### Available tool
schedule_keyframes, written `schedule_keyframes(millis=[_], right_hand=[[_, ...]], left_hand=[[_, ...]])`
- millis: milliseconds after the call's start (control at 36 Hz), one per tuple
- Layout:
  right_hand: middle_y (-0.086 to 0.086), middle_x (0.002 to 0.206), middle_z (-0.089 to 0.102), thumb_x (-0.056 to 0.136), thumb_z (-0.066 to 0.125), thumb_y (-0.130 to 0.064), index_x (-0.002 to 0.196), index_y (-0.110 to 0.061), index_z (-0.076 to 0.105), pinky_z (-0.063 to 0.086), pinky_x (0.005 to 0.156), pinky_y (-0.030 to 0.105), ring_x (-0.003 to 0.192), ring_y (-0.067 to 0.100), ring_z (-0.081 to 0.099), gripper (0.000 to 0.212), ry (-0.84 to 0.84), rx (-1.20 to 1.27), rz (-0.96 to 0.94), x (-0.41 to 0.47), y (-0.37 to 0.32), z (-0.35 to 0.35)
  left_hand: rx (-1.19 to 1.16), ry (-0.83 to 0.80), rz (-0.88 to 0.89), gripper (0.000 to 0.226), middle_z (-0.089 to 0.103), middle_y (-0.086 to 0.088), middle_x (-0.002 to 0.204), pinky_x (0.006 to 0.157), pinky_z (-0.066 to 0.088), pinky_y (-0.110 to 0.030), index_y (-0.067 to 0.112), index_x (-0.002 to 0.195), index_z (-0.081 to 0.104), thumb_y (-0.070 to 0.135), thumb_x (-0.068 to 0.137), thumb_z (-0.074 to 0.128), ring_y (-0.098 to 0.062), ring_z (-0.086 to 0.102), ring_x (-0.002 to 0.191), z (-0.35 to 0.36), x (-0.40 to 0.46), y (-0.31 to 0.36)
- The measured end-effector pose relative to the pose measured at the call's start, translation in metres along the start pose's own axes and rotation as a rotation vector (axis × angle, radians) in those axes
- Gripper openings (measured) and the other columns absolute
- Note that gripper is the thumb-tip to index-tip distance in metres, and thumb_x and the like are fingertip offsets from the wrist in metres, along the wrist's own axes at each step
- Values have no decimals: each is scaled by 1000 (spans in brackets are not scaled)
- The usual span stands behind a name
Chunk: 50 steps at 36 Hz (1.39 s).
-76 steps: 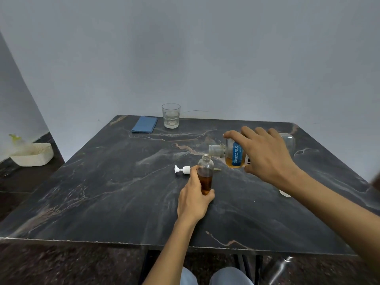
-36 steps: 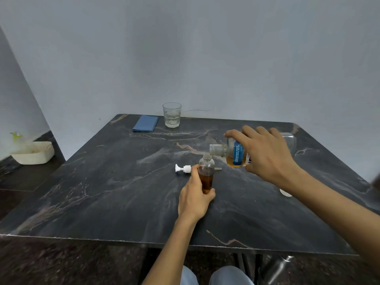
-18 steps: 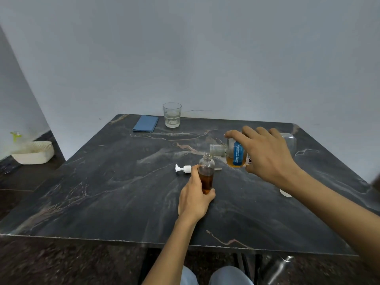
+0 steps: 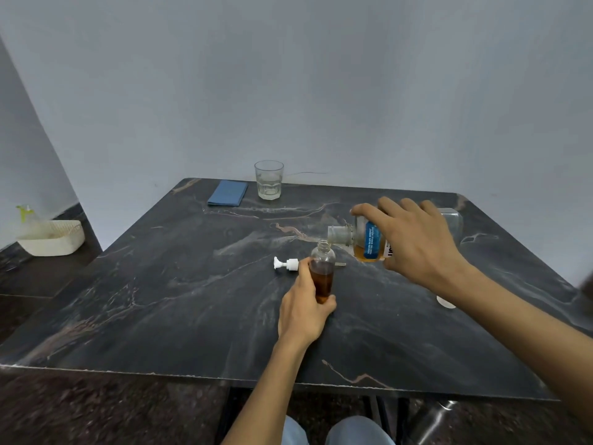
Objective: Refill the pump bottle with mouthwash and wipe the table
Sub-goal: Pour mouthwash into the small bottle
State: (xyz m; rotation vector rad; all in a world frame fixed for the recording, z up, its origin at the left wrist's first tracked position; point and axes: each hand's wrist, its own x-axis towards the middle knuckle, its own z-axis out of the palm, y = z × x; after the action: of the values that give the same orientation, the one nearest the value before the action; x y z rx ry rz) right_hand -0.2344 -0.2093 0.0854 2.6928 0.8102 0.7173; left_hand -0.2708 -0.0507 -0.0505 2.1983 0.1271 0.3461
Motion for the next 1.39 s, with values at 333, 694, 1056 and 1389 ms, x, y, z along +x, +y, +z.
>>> schedule_keyframes(millis=[333, 694, 1056, 1389], right_hand=[[-4, 121, 51, 67, 81, -28, 132, -41, 18, 39, 91, 37, 105, 21, 51, 91, 8, -7, -1, 0, 0, 1], [-4, 117, 51, 66, 81, -26, 130, -41, 15, 40, 88, 37, 102, 22, 52, 93, 12, -11, -6, 1, 1, 2], [-2, 119, 53, 64, 83, -28, 128, -42, 14, 42, 89, 39, 102, 23, 53, 95, 18, -8, -6, 2, 2, 5], [-3, 117, 52, 66, 81, -27, 130, -41, 17, 39, 87, 36, 100, 21, 51, 92, 21, -16, -15, 1, 2, 2]], left_hand=[[-8, 0, -6, 73, 55, 4, 123, 85, 42, -29, 42, 128, 14, 29, 81, 69, -19, 56, 109, 1, 0, -1], [-3, 7, 12, 69, 57, 4, 120, 80, 41, -28, 42, 125, 16, 29, 81, 68, -21, 58, 104, 1, 0, -2], [-11, 0, 6, 69, 56, 4, 123, 82, 41, -28, 47, 120, 15, 28, 81, 69, -20, 58, 107, 1, 1, -1], [-12, -9, 15, 70, 54, 4, 123, 82, 38, -25, 48, 121, 13, 28, 81, 69, -18, 56, 108, 1, 0, -2]])
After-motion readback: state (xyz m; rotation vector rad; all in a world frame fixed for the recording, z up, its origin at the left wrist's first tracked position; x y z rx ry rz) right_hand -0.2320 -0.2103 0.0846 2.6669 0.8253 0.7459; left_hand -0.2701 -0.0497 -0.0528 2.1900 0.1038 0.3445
